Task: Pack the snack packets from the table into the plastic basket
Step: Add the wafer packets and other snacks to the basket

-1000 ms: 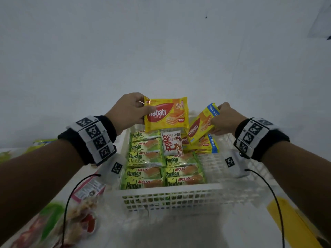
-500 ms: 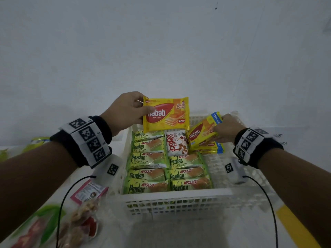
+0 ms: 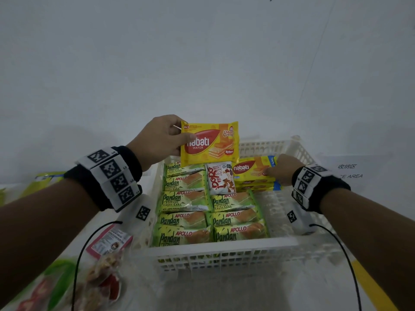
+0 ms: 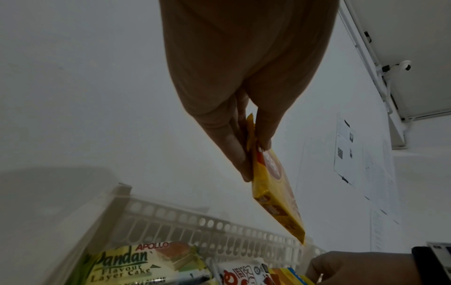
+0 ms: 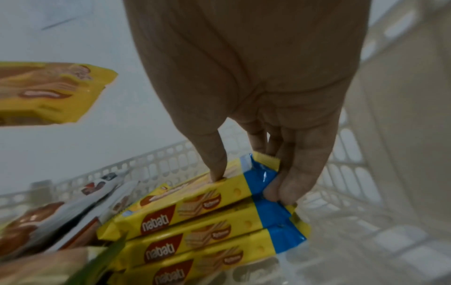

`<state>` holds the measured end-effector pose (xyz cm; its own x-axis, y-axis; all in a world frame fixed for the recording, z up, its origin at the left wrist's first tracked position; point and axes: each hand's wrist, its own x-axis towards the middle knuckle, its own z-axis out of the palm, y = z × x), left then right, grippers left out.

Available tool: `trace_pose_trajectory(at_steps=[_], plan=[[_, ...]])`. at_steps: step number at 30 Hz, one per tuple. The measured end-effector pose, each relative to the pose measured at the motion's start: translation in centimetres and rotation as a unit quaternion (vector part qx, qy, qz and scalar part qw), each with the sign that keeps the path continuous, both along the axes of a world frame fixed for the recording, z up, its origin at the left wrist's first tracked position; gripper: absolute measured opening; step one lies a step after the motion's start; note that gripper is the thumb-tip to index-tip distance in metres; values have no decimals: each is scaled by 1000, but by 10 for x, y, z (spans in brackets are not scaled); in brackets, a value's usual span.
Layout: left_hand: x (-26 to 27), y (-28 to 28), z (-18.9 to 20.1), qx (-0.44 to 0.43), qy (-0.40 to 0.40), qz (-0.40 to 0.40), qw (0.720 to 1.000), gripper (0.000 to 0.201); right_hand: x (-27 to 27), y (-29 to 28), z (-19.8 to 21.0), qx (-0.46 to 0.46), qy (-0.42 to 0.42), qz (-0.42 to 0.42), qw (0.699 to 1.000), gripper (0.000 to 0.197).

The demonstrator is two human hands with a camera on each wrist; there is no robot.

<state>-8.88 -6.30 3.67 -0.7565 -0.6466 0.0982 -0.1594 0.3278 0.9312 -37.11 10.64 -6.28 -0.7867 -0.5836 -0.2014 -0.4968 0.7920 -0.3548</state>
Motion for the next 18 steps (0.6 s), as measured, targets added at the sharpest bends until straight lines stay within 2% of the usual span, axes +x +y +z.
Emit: trace_pose_trajectory(at_steps=[3,7,10,12,15,18], plan=[[-1,0,1,4,3,-1,1000,27,0,-1,-1,40,29,16,999,52],[-2,-2,0,2,-2,3,1000,28,2,-2,2,47,48,19,998,53],[-2,-3,-2,3,-1,2,1000,27,4,0,7,44,63,12,997,46],[-3,-4,-2,0,-3,2,1000,26,6,3,12,26,114,15,993,57],[-4,-4,-2,2,-3,0,1000,25,16,4,24,-107,193,60,974,50],[-5,-4,0,3,2,-6,1000,24,35,-2,39,-274,236,131,923,43]])
